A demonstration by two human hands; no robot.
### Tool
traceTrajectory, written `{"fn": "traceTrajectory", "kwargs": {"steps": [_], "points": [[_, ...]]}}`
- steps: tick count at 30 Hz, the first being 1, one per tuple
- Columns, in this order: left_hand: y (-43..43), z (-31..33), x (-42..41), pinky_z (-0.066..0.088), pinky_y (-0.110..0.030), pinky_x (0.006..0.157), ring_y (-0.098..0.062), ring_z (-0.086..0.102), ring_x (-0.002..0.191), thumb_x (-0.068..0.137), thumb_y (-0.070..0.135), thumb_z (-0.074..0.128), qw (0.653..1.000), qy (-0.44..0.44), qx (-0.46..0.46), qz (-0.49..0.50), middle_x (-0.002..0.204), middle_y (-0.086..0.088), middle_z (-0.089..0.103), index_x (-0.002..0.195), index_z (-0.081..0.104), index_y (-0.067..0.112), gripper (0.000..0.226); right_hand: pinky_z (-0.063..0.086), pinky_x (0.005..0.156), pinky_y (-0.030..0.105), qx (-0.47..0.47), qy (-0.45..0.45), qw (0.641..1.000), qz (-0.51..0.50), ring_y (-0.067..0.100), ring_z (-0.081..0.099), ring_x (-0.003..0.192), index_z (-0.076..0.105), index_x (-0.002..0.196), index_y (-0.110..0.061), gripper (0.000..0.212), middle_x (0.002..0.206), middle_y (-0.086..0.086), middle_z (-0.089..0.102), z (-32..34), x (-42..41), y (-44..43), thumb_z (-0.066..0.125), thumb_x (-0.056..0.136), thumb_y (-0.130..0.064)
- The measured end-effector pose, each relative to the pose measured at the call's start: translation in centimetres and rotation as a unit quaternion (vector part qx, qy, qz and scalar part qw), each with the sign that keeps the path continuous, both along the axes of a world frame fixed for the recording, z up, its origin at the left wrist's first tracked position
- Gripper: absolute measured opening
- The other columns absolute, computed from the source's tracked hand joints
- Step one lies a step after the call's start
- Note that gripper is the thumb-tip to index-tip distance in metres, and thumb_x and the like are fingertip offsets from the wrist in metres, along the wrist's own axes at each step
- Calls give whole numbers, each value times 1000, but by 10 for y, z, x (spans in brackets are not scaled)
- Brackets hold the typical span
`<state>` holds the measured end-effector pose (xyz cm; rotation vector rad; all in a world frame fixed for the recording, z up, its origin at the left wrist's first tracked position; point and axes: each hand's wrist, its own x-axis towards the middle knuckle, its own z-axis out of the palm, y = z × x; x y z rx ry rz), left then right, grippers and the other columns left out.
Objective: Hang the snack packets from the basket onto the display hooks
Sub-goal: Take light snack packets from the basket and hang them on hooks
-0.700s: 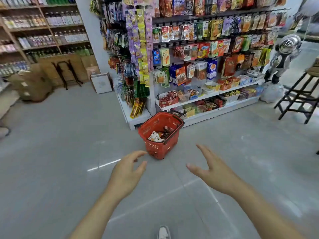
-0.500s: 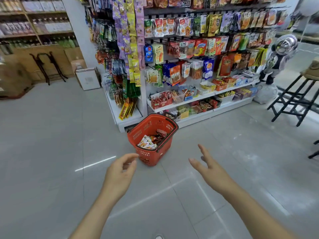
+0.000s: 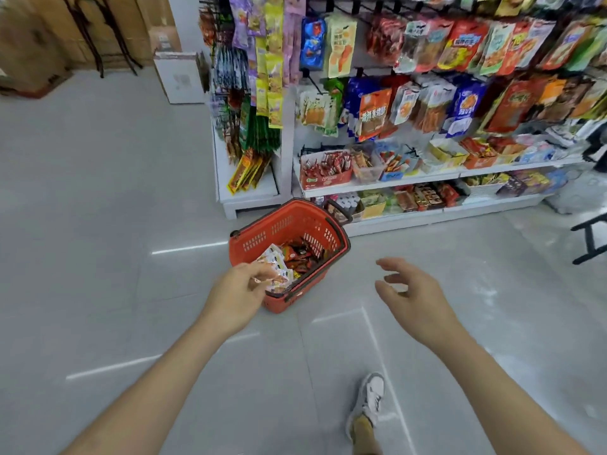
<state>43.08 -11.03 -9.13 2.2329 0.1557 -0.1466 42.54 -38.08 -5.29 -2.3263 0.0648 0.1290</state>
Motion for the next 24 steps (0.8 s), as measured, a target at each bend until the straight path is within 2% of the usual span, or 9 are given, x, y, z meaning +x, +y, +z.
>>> {"fn": "traceTrajectory", "kwargs": {"steps": [2, 4, 7, 10, 15, 17, 20, 22, 24], "points": [[-21, -18, 35, 43, -22, 76, -10, 60, 84, 90, 7, 56, 999, 8, 49, -6, 101, 11, 67, 89, 67, 40, 34, 45, 96, 31, -69, -22, 995, 72, 17, 55, 114, 56, 130, -18, 38, 130, -3, 56, -19, 50, -28, 61, 92, -19], [-45, -34, 64, 41, -21, 76, -11, 60, 87, 92, 12, 58, 995, 0, 97, 10, 103, 9, 70, 98, 73, 26, 22, 36, 104, 31, -133, -30, 979, 152, 21, 46, 127, 51, 136, -19, 45, 140, 0, 49, -37, 98, -52, 60, 92, -23], [-82, -52, 104, 44, -25, 85, -21, 63, 99, 90, 1, 56, 992, 3, 122, 35, 108, -2, 71, 103, 74, 12, 25, 25, 113, 37, -206, 7, 946, 250, 22, 21, 143, 36, 145, -27, 59, 155, 1, 29, -57, 166, -81, 58, 92, -38], [-99, -67, 120, 44, -27, 87, -24, 62, 103, 89, -1, 54, 989, 21, 133, 68, 110, -3, 71, 104, 74, 13, 28, 22, 117, 49, -243, 29, 919, 308, 22, 8, 148, 26, 149, -33, 71, 161, 0, 14, -73, 212, -94, 55, 88, -54], [-111, -112, 159, 49, -30, 82, -24, 65, 92, 90, 4, 54, 976, 57, 97, 187, 103, -1, 72, 102, 74, 19, 28, 16, 118, 35, -134, 88, 920, 359, 14, 14, 147, 24, 151, -33, 76, 160, -6, 19, -113, 303, -86, 51, 86, -61], [-111, -138, 179, 49, -27, 75, -23, 64, 83, 91, 7, 56, 965, 62, 90, 237, 99, 0, 72, 102, 72, 20, 24, 20, 118, 35, -84, 110, 924, 358, 13, 20, 146, 24, 151, -33, 79, 158, -7, 25, -138, 335, -71, 51, 84, -64], [-112, -184, 219, 46, -23, 70, -16, 59, 70, 90, 11, 61, 947, 79, 37, 309, 86, 1, 69, 103, 70, 21, 20, 30, 114, 35, 5, 172, 933, 315, 10, 33, 139, 26, 150, -30, 78, 153, -9, 33, -186, 381, -45, 61, 85, -53], [-110, -216, 247, 49, -26, 71, -17, 60, 69, 88, 11, 63, 916, 94, -60, 385, 80, -2, 66, 99, 67, 27, 20, 39, 109, 37, 75, 219, 938, 257, 12, 45, 131, 32, 147, -31, 72, 147, -7, 41, -220, 410, -25, 61, 84, -52], [-109, -245, 269, 50, -30, 70, -15, 61, 71, 89, 12, 62, 856, 101, -170, 477, 80, -2, 66, 93, 64, 30, 18, 46, 103, 41, 134, 284, 933, 174, 16, 53, 123, 40, 138, -33, 53, 141, -3, 47, -254, 436, -12, 57, 90, -49]]}}
